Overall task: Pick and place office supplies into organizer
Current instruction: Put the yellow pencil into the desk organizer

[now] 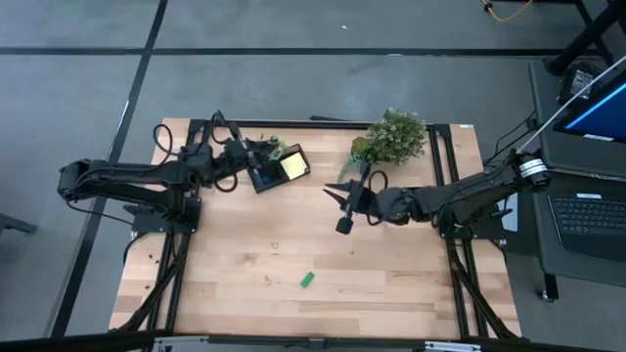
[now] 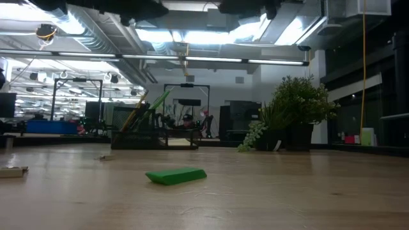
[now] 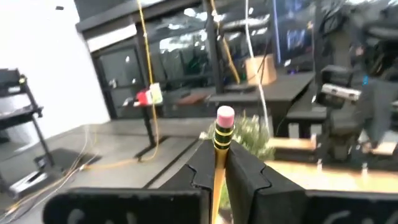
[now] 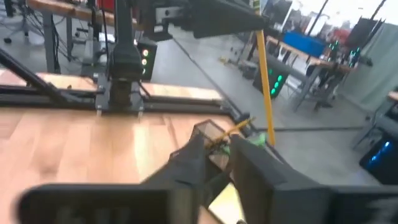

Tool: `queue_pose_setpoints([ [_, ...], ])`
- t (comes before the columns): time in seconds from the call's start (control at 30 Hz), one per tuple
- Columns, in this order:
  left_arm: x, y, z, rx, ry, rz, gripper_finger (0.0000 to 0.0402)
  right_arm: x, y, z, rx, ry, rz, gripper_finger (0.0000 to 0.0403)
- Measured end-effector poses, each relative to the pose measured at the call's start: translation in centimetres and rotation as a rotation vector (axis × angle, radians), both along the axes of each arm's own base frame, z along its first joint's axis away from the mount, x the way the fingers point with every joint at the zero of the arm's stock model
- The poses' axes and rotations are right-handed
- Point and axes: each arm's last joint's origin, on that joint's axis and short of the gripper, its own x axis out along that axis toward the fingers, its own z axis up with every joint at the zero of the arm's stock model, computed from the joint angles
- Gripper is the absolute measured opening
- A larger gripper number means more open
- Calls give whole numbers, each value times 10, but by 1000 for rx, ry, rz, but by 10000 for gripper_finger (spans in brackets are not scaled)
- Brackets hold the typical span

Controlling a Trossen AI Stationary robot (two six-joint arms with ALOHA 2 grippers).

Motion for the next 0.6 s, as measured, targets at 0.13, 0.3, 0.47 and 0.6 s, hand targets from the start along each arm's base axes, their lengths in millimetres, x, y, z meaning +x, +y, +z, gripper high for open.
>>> queue_pose_setpoints([
  [0.13, -4, -2, -4, -15, 65, 46, 22, -1, 0, -4, 31, 22, -6, 10],
  [0.3, -11, -2, -9, -64, 108, 224, 20, -2, 0, -9, 68, 57, -14, 7],
  [0.47, -15, -4, -12, -97, 129, 299, 19, -3, -1, -13, 99, 86, -25, 8],
  [0.6, -15, -8, -14, -113, 133, 320, 19, -3, -1, -15, 97, 98, -26, 4],
])
